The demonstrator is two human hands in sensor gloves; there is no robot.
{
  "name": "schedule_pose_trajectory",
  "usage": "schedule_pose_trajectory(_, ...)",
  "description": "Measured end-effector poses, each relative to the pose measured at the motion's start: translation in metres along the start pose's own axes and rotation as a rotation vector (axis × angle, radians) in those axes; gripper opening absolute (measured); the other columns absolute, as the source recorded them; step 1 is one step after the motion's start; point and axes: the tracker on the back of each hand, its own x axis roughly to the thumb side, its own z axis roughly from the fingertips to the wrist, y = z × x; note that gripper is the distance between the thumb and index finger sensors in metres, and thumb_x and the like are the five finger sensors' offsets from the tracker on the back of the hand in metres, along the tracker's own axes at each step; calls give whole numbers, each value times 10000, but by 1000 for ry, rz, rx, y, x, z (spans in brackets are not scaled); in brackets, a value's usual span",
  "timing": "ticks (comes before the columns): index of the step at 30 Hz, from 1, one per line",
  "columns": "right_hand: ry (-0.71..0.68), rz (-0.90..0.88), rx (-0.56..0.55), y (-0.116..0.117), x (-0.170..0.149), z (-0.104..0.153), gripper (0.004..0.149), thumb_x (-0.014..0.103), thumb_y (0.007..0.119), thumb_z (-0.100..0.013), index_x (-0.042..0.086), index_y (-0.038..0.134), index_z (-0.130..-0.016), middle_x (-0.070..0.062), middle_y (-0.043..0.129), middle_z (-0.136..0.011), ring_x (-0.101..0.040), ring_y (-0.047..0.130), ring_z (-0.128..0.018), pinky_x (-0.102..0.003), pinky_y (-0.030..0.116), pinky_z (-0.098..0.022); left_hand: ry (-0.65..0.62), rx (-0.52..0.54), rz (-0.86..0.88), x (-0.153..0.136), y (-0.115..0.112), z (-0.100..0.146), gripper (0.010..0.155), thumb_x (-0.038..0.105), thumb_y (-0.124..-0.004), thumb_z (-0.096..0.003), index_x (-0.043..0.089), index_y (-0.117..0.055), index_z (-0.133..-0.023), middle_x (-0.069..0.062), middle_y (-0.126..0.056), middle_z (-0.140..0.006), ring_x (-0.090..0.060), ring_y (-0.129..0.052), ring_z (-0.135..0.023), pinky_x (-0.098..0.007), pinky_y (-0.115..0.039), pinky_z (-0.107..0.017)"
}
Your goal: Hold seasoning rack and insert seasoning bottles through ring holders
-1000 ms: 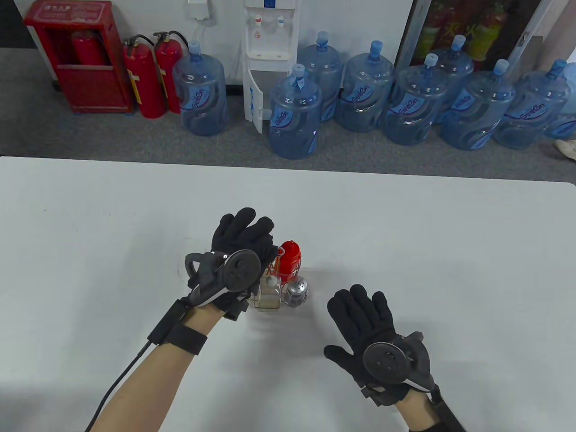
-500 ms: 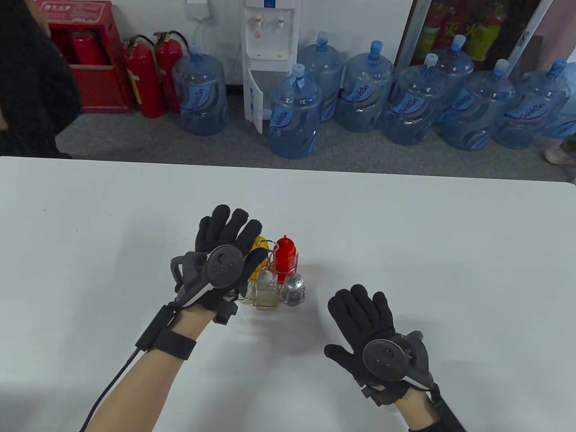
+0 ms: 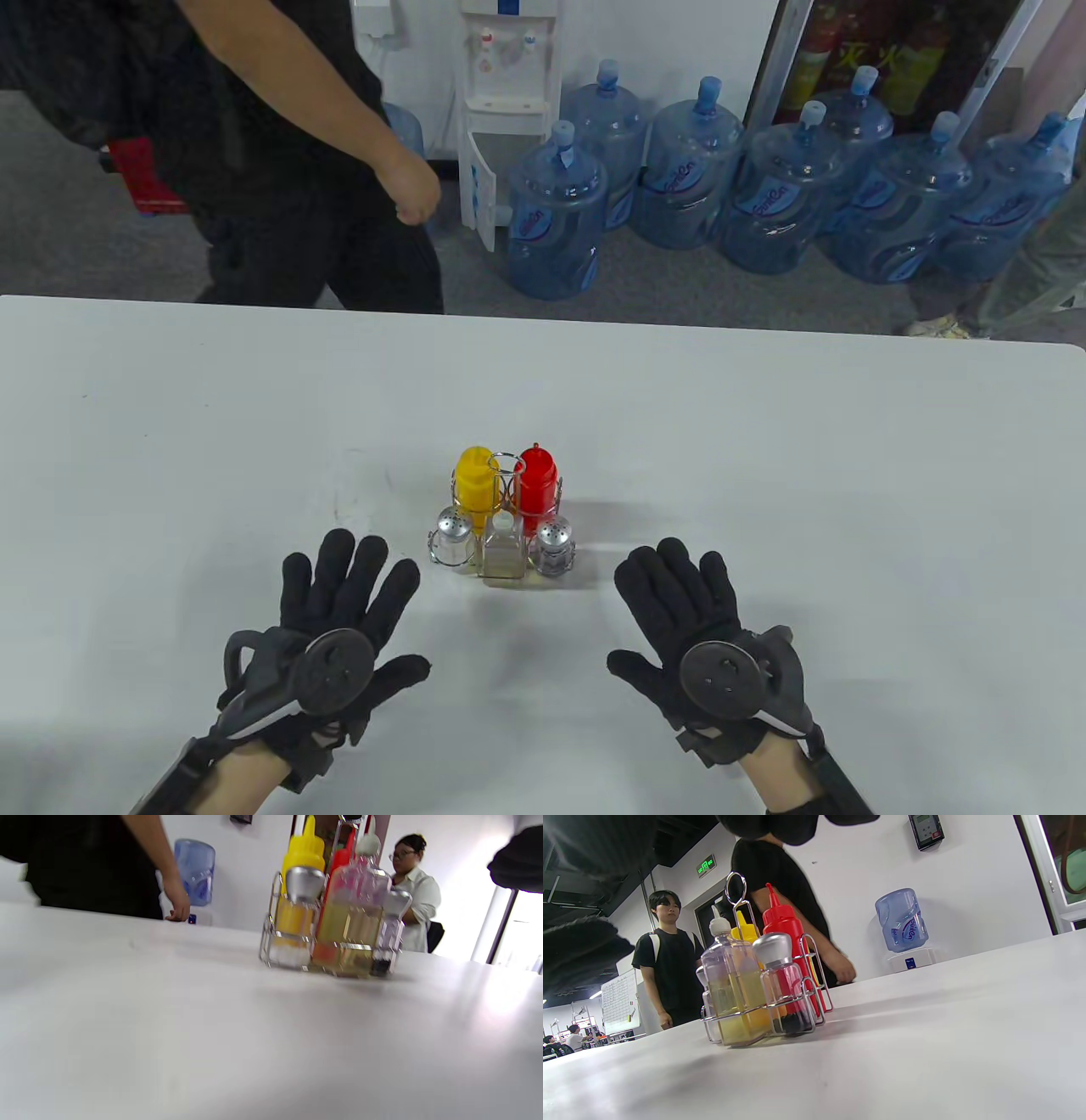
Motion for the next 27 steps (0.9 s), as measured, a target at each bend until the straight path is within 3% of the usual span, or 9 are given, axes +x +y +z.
schedule_pose_trajectory(3,3,2,5,2,1,0,877,663,686,-355,347,329,-1091,39,302,-1165,-296,289,-1104,-590,170,-776,-27,-46,-28,-1,-6,0,871,797,-485,-341,485,18,-982,63,64,-1106,-322,107,-1095,-634,-31,-740)
schedule_pose_trajectory(27,24,-18,28,7,0,1,874,658,689,-356,347,329,-1090,39,302,-1164,-295,288,-1105,-595,166,-775,-73,-30,-32,1,-10,1,861,779,-501,-350,490,17,-975,61,61,-1103,-314,100,-1098,-628,-26,-742)
